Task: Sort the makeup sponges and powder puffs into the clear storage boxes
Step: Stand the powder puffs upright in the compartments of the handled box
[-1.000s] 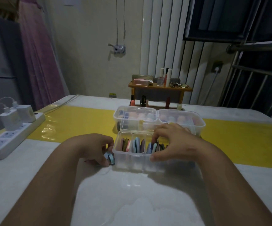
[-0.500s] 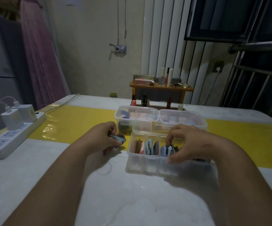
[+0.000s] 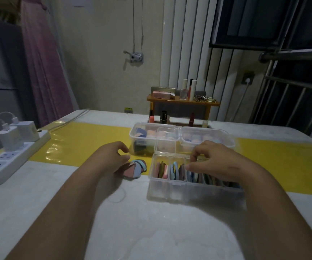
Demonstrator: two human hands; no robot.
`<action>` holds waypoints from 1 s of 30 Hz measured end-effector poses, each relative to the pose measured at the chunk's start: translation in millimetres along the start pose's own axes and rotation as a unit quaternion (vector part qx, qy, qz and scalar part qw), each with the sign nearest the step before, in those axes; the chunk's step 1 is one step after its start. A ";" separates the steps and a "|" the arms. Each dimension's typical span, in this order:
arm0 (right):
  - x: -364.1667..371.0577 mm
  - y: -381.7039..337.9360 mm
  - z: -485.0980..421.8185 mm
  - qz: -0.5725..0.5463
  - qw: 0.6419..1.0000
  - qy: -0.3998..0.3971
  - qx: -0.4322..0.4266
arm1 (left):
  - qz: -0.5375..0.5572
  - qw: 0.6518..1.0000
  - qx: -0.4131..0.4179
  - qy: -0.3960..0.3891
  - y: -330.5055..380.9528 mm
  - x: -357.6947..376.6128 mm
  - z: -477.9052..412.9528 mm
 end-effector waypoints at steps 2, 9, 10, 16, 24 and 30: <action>-0.3 -2.0 0.4 -0.020 1.000 0.024 -0.003 | -0.015 1.000 -0.001 -0.023 -1.5 -1.4 1.1; 3.9 -8.6 -2.7 -0.108 0.986 0.121 -0.043 | 0.009 1.000 0.018 -0.010 3.2 -2.4 1.9; 5.4 -9.7 -3.2 -0.117 0.984 0.127 -0.050 | 0.055 0.998 0.013 -0.004 2.9 -3.9 1.5; 9.4 -15.5 -4.7 -0.164 0.971 0.148 -0.092 | 0.323 0.944 0.014 0.063 9.5 -13.4 1.7; 19.5 -25.2 -8.1 -0.203 0.967 0.108 -0.110 | 0.447 0.891 0.065 0.050 45.4 0.5 10.6; 23.6 -30.3 -6.4 -0.232 0.958 0.102 -0.131 | 0.425 0.900 0.093 0.005 73.5 6.9 21.4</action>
Point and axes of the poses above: each hand's wrist, its own z-axis away from the middle knuckle, its own x-axis out of the palm, y = z × x, the point moved 4 cm from there along -z, towards the middle knuckle, and after that the axes turned 9 degrees about -z, right-handed, at the moved point
